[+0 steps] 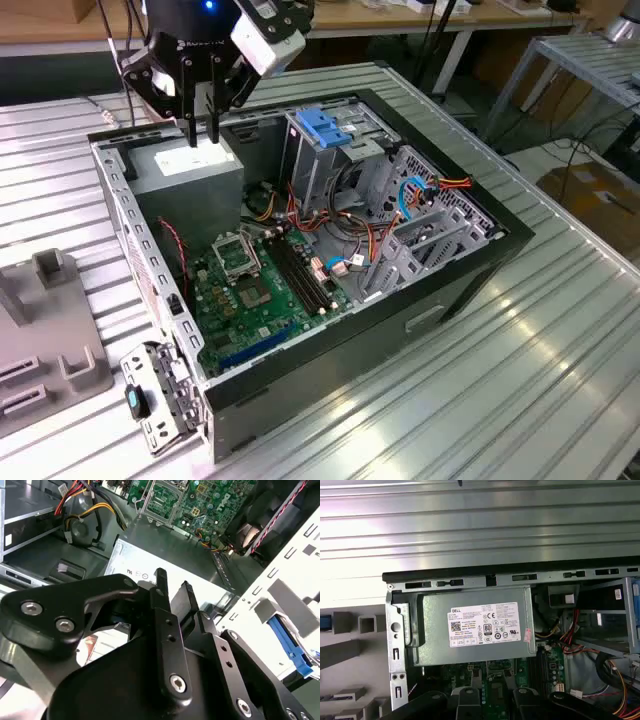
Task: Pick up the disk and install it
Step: 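Reach for the disk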
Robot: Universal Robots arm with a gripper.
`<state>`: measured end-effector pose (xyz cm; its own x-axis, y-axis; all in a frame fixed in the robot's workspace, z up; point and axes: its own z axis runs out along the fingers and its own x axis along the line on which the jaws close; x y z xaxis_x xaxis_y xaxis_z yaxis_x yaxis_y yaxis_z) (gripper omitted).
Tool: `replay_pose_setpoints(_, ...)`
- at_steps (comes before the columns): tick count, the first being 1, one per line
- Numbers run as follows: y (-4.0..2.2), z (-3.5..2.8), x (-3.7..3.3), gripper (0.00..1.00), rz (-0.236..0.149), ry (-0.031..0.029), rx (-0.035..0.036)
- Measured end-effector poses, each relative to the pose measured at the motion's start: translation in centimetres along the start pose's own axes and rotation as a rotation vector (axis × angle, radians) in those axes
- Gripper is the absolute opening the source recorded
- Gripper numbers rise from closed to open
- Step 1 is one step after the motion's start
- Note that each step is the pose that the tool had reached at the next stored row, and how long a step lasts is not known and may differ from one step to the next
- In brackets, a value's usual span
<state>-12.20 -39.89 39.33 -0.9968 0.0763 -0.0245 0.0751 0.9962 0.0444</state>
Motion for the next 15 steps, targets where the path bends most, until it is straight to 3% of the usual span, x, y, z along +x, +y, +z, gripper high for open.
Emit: replay_pose_setpoints(15, -0.03, 0.0, 0.39, 0.31, 0.0, 0.0, 0.0001)
